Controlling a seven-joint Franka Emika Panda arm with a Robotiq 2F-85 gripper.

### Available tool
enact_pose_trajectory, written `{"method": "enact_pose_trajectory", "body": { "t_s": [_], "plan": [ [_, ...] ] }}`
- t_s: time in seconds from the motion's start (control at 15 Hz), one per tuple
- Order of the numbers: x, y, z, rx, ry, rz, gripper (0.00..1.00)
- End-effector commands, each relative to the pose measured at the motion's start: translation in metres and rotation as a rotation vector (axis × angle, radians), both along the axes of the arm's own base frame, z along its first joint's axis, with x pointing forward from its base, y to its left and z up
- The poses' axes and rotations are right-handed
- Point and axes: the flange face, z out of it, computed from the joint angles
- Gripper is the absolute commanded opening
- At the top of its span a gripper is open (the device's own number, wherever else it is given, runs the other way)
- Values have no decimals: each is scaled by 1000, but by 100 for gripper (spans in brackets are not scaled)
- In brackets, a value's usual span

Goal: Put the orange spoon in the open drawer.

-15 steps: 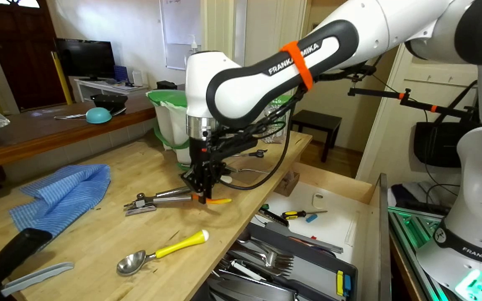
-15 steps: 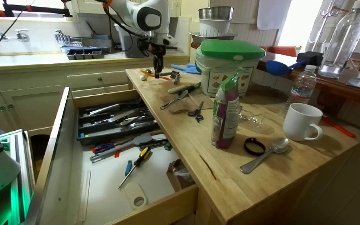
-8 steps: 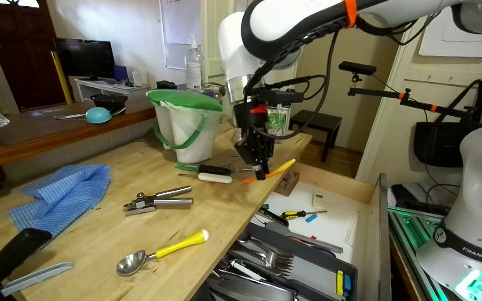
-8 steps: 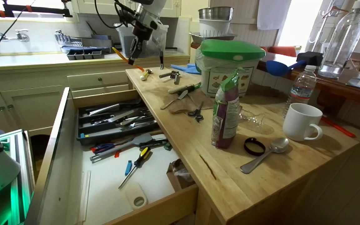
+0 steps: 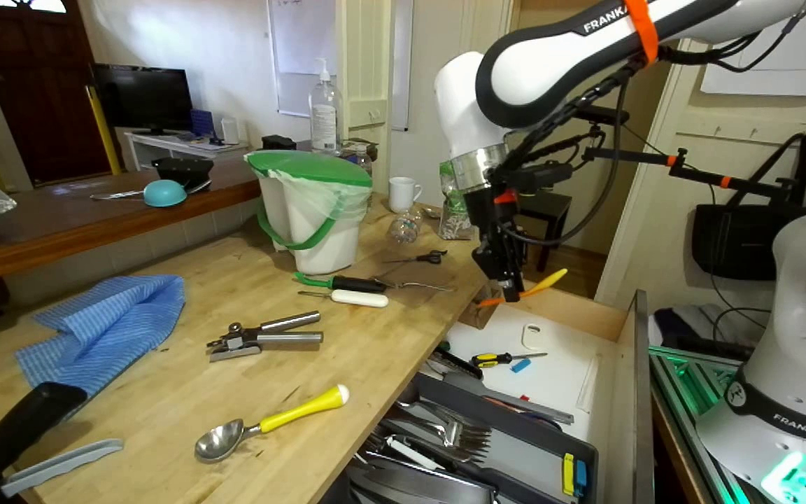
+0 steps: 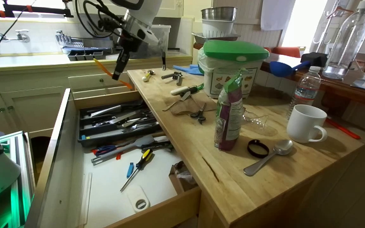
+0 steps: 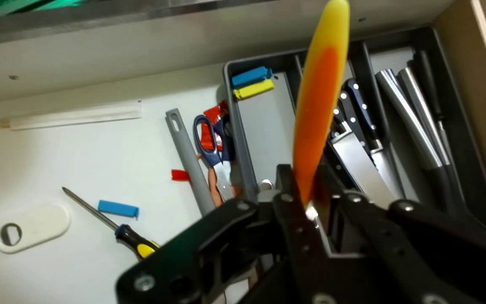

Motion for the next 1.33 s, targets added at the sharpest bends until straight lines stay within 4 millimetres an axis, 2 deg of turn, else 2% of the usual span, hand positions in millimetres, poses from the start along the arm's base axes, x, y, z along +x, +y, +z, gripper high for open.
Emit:
{"method": "enact_pose_trajectory", "body": {
  "t_s": [0.0, 0.27, 0.4, 0.73, 1.0, 1.13, 1.2, 1.27],
  "plan": [
    [-47, -8, -7, -45, 4, -52, 4],
    [-65, -23, -38, -80, -50, -87, 4],
    [-71, -30, -64, -117, -113, -91, 4],
    [-76, -42, -110, -157, -320, -137, 4],
    [-80, -49, -145, -205, -410, -103, 4],
    [-81, -52, -159, -173, -404, -144, 4],
    [-79, -48, -145, -193, -405, -132, 16],
    [-81, -49, -152, -184, -396, -138, 16]
  ]
}}
